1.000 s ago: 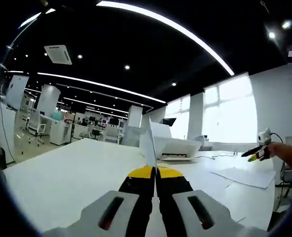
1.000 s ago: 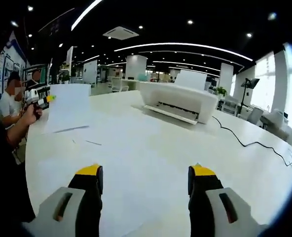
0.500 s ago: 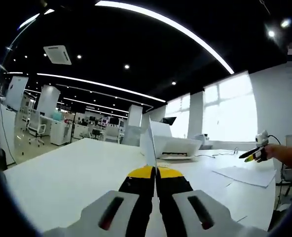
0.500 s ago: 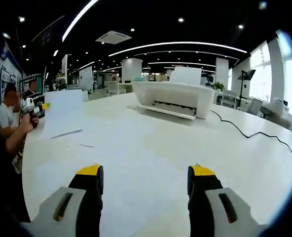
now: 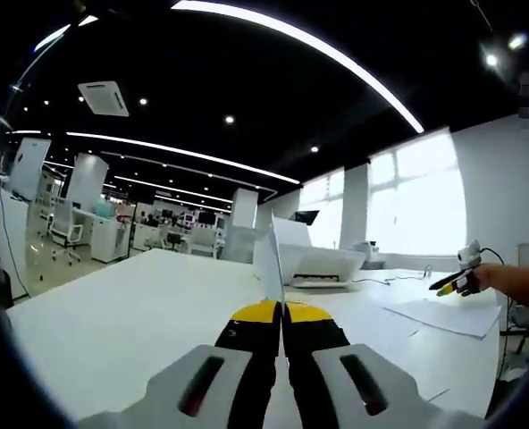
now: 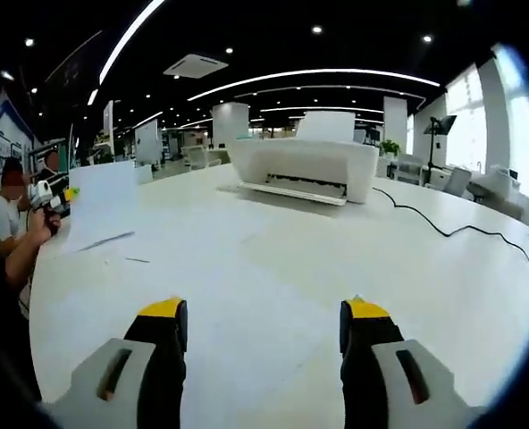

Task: Organize the stack of printing papers by aligning and flattening the scattered papers on the table

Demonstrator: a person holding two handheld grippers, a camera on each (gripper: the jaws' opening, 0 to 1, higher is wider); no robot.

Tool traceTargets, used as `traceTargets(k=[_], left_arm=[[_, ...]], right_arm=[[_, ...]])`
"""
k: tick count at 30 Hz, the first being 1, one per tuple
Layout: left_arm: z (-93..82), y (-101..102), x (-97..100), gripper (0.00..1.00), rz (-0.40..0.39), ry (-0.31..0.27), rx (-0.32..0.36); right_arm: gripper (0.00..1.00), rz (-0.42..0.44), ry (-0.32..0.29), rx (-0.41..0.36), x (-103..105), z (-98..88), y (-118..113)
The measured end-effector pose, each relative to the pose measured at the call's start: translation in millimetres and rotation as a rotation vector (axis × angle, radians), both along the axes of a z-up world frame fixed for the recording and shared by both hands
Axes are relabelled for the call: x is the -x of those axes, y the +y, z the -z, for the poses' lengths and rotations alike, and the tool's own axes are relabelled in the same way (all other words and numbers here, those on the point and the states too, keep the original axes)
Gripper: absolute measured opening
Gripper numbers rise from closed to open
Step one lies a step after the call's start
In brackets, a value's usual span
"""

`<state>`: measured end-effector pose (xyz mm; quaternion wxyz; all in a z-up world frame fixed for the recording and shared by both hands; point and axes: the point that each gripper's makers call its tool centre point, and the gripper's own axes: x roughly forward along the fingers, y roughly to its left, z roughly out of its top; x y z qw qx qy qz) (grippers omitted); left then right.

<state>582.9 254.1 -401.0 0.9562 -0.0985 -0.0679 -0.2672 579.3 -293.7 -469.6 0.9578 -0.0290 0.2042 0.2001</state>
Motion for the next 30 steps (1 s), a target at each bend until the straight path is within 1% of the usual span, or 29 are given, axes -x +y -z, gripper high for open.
traceTargets(k=[11, 19, 30], left_arm=[[0.9, 0.7, -1.3, 0.07, 0.002, 0.004, -0.003], [1.2, 0.0, -1.3, 0.07, 0.003, 0.005, -0.005], [2.1, -1.1, -1.5, 0.06, 0.008, 0.010, -0.007]], right_arm=[[0.65, 0.012, 0.013, -0.022, -9.3, 9.3, -2.9], [0.64, 0.020, 0.033, -0.019, -13.1, 16.9, -6.3], [0.63, 0.019, 0.049, -0.022, -12.3, 25.0, -3.0]])
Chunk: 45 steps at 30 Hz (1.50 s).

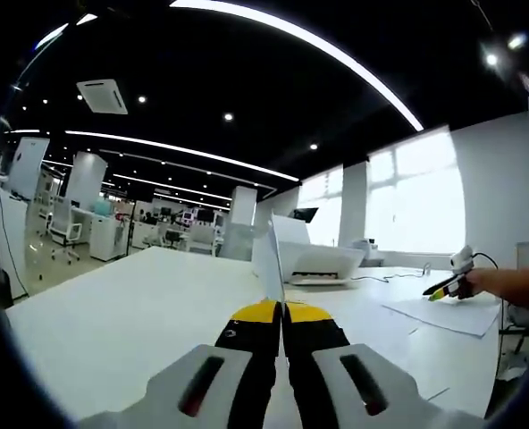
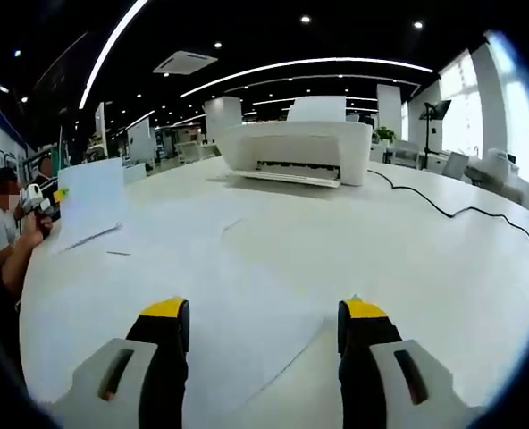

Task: Organize the stack of printing papers by aligning and flattening the scattered papers on the table

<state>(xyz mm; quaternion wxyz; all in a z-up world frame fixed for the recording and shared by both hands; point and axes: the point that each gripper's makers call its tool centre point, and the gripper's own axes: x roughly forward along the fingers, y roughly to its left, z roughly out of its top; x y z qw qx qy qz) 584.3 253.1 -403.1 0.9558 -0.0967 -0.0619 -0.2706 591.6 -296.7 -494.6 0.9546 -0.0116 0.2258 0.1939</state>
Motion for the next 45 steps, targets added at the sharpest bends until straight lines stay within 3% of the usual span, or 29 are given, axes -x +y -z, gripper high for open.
traceTargets(k=[12, 20, 28, 37, 40, 45], left_arm=[[-0.2, -0.3, 0.8, 0.07, -0.001, -0.002, 0.000], [-0.7, -0.5, 1.4, 0.07, 0.001, -0.003, 0.002], [-1.0, -0.3, 1.6, 0.07, 0.001, -0.004, 0.003], [-1.4, 0.7, 1.4, 0.07, 0.001, -0.005, 0.005], [-1.4, 0.4, 1.6, 0.07, 0.001, -0.005, 0.005], [-1.3, 0.3, 1.7, 0.07, 0.002, -0.004, 0.006]], right_arm=[[0.62, 0.010, 0.003, -0.008, -2.7, 5.4, -0.8], [0.60, 0.006, -0.017, 0.058, -3.0, 9.4, -2.6], [0.57, 0.004, -0.027, 0.051, -3.8, 9.0, -2.8], [0.49, -0.019, -0.034, 0.046, -3.0, 8.2, 1.5], [0.38, -0.030, -0.034, 0.042, -1.0, 7.7, 4.8], [0.30, -0.039, -0.035, 0.026, -0.3, 7.0, 7.3]])
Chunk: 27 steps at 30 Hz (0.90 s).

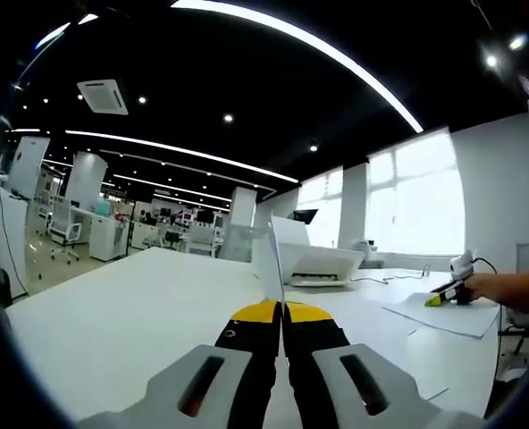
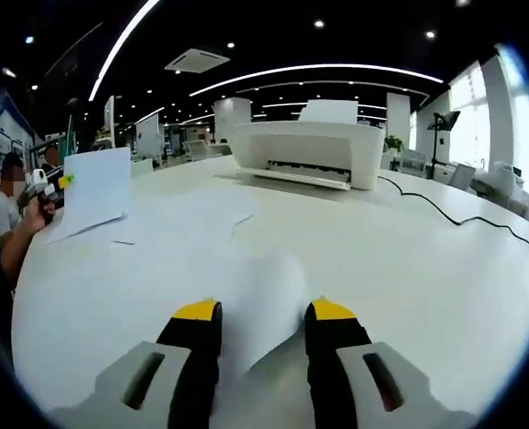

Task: Organize the stack of printing papers by aligning and flattening the scattered papers on the table

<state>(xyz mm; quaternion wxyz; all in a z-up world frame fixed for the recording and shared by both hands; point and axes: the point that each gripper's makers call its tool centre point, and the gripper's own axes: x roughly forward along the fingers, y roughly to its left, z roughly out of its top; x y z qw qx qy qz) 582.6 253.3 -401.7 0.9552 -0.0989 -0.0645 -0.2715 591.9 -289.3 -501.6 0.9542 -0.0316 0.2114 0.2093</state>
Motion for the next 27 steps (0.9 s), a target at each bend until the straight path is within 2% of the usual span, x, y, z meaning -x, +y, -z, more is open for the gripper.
traceTargets(k=[7, 13, 17, 21, 24, 27], left_arm=[[0.4, -0.9, 0.1, 0.07, -0.002, 0.001, -0.003], [1.1, -1.1, -0.5, 0.07, -0.005, 0.004, -0.007], [1.6, -1.2, -0.9, 0.07, -0.007, 0.005, -0.011], [2.2, -1.3, -1.5, 0.07, -0.008, 0.007, -0.015], [2.6, -1.0, -2.0, 0.07, -0.009, 0.009, -0.017], [2.7, -0.9, -2.2, 0.07, -0.010, 0.009, -0.018]], right_arm=[[0.23, -0.035, -0.003, -0.010, 6.8, -1.2, 7.1], [0.17, -0.108, -0.073, 0.031, 12.5, -10.1, 17.9], [0.18, -0.142, -0.114, 0.072, 16.2, -13.4, 30.0], [0.21, -0.139, -0.168, 0.176, 13.9, -17.1, 29.0], [0.20, -0.128, -0.205, 0.285, 13.3, -20.3, 26.9], [0.20, -0.123, -0.246, 0.429, 11.3, -24.8, 23.5]])
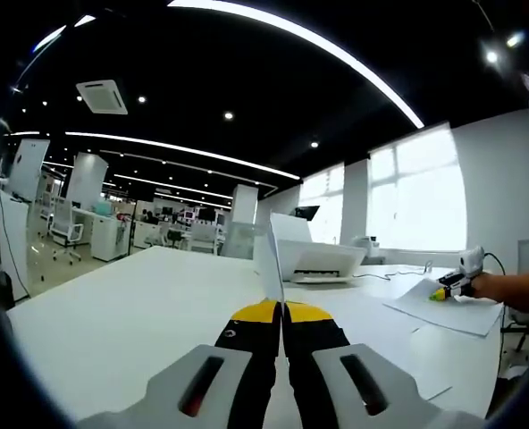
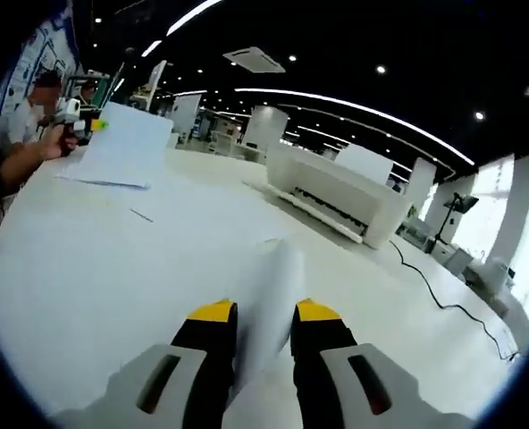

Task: Organize the stack of printing papers by aligning and flattening the scattered papers on the table

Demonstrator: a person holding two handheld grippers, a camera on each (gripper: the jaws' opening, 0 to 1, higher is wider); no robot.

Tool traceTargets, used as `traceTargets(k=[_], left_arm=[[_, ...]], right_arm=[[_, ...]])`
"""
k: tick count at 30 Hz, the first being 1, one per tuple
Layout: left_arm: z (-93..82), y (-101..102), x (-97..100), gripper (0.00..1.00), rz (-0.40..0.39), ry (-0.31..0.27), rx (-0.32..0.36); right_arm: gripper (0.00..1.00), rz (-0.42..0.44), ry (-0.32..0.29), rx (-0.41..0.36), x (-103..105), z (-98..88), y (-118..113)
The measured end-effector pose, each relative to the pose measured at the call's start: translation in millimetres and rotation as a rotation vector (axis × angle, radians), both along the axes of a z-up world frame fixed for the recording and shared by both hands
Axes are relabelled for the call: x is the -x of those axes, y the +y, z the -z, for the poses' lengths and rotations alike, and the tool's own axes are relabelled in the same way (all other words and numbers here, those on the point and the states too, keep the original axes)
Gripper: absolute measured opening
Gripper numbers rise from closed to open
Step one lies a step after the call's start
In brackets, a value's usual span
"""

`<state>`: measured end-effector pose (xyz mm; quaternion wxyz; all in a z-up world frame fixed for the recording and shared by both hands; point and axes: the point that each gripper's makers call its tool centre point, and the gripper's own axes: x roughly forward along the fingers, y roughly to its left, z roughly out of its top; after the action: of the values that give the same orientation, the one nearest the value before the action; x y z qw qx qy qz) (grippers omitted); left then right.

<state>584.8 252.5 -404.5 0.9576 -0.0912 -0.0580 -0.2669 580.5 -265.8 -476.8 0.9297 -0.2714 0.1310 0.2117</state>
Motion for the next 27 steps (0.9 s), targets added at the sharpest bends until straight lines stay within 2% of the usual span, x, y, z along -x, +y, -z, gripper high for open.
traceTargets(k=[2, 4, 9, 14, 16, 19, 23, 26, 27], left_arm=[[0.0, 0.0, 0.0, 0.07, -0.001, 0.000, -0.001], [0.0, 0.2, 0.0, 0.07, -0.002, 0.000, -0.001], [-0.2, 0.0, 0.5, 0.07, -0.002, -0.001, -0.001], [-0.4, 0.0, 0.9, 0.07, -0.002, -0.004, 0.000], [-0.6, 0.0, 1.1, 0.07, -0.002, -0.004, 0.000], [-0.8, 0.3, 1.2, 0.07, -0.001, -0.006, 0.002], [-0.9, 0.5, 1.2, 0.07, -0.001, -0.007, 0.003], [-0.9, 0.7, 1.0, 0.07, 0.000, -0.007, 0.003], [-0.9, 0.9, 0.8, 0.07, 0.000, -0.007, 0.003]], right_arm=[[0.20, 0.010, -0.027, 0.109, -0.2, -1.7, -1.5], [0.20, -0.004, -0.043, 0.178, 0.5, -2.5, 2.7], [0.18, -0.002, -0.056, 0.233, 1.8, -2.9, 7.4], [0.17, -0.001, -0.118, 0.287, 3.2, -13.6, 10.9], [0.17, -0.002, -0.141, 0.332, 3.4, -16.6, 12.6], [0.16, -0.016, -0.147, 0.365, 3.5, -14.9, 16.3], [0.15, -0.026, -0.144, 0.366, 2.9, -13.9, 18.2], [0.15, -0.027, -0.153, 0.357, 2.4, -16.0, 18.6], [0.16, -0.033, -0.147, 0.332, 2.4, -15.6, 19.3]])
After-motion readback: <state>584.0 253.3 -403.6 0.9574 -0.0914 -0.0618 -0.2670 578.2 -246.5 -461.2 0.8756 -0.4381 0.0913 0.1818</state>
